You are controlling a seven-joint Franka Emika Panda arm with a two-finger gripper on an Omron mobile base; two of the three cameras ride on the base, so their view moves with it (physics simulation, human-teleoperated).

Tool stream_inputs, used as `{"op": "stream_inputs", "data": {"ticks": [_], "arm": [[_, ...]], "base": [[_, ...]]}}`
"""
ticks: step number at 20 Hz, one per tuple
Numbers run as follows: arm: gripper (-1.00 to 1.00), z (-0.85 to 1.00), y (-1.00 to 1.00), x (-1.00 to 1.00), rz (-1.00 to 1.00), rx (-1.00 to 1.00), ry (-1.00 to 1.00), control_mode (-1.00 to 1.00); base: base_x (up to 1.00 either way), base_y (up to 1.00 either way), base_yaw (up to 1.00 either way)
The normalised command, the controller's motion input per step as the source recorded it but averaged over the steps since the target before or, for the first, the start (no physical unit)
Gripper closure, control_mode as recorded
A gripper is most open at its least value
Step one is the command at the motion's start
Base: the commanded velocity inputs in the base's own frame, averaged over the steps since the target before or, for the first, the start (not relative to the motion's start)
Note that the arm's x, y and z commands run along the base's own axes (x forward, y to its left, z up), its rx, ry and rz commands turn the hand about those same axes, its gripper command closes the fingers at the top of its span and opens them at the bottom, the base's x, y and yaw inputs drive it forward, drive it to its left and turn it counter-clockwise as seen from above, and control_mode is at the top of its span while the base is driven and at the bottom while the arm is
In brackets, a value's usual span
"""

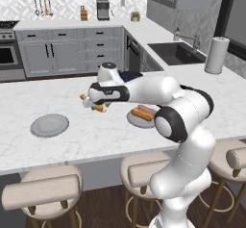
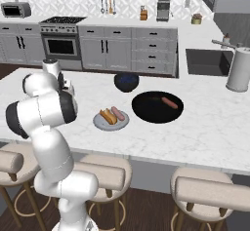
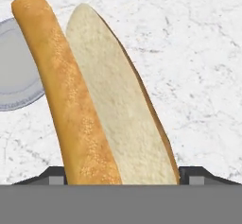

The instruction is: Place one bun and one sausage from the bowl on each plate.

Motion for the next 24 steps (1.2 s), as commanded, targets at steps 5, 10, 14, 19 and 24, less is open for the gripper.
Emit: {"op": "stream_inputs", "data": {"ticks": [5,10,14,19,24], "arm": [[1.00,-0.23,1.00,0.00,0.25,0.00,0.00,-1.00],[1.00,-0.01,1.00,-0.05,0.24,0.00,0.01,-1.00],[1.00,-0.16,0.91,0.00,0.18,0.00,0.00,-1.00],[1.00,-0.01,0.55,0.00,0.05,-0.05,0.00,-1.00],[1.00,-0.36,0.11,0.00,0.00,-0.06,0.00,-1.00]], "base": [[0.00,0.00,0.00],[0.00,0.00,0.00],[0.00,0.00,0.00],[0.00,0.00,0.00],[0.00,0.00,0.00]]}}
